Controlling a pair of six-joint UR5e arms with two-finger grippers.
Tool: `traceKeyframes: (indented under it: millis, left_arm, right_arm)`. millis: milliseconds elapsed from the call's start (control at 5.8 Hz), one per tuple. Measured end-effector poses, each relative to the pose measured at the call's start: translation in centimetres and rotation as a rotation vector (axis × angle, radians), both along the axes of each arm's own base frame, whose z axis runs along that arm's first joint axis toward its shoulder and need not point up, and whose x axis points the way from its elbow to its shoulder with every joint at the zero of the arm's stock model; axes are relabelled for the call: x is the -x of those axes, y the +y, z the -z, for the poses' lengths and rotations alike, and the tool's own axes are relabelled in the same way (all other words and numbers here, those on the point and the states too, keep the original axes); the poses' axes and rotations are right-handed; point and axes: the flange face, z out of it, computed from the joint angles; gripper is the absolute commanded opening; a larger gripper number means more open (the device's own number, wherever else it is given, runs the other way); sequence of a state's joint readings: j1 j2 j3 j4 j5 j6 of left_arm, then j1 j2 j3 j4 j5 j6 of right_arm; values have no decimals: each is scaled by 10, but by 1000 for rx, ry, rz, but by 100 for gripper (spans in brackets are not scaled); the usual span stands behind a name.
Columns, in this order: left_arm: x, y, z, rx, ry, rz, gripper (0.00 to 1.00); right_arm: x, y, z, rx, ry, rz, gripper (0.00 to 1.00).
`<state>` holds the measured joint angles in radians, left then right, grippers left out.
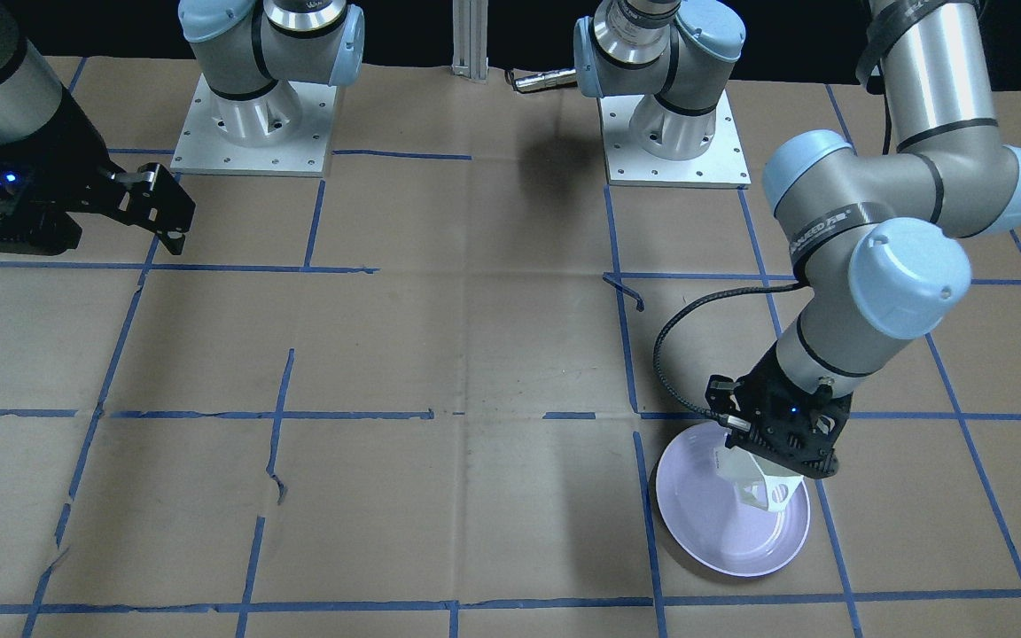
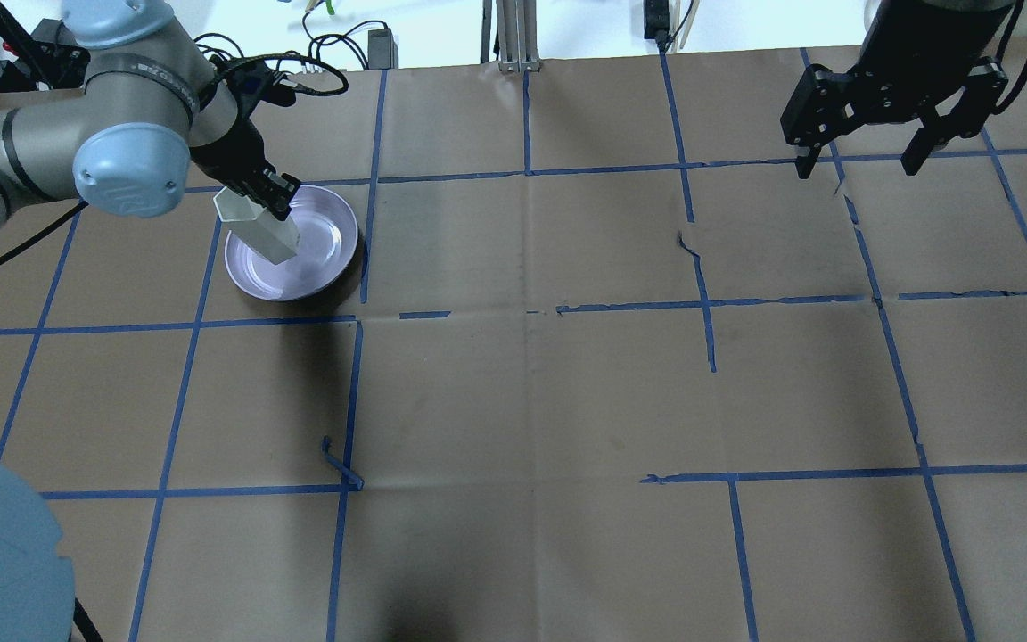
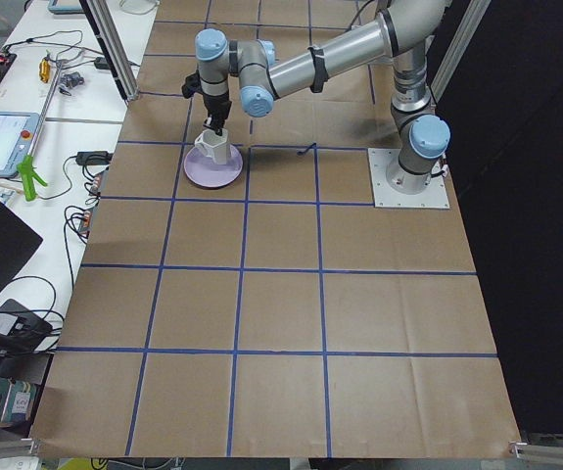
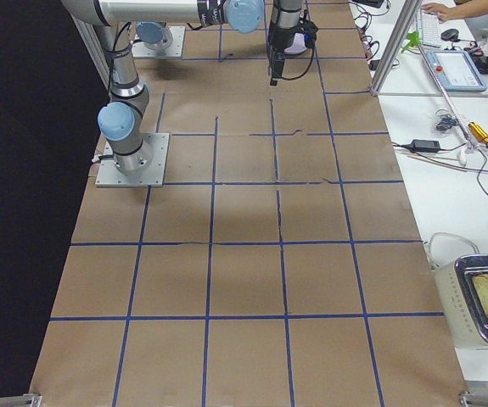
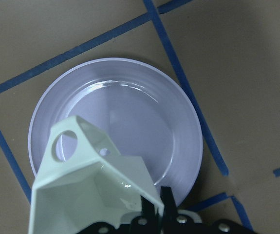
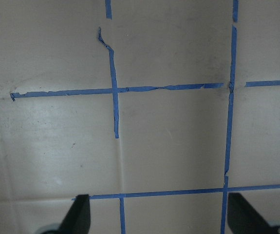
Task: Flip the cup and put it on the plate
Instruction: 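Rotate the held cup upright and carry it over the lavender plate, then lower the cup onto the plate and open the left gripper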
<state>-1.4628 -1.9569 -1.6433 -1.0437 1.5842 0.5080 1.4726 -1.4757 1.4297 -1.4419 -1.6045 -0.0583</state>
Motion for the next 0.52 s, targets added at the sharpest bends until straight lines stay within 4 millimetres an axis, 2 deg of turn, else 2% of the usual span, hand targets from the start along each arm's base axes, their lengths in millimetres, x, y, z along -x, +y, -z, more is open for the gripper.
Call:
traceKeyframes:
  millis: [172,345,517]
  left_arm:
    - [2,-2,19,14,-16,-42,3]
    - [4,-4,33,21,-19,-58,11]
    - [6,-6,39,28,-17,-60,89]
  right_arm:
    - [0,0,0,0,0,0,100]
    - [0,0,0,0,0,0,100]
    - [0,0,0,0,0,0,100]
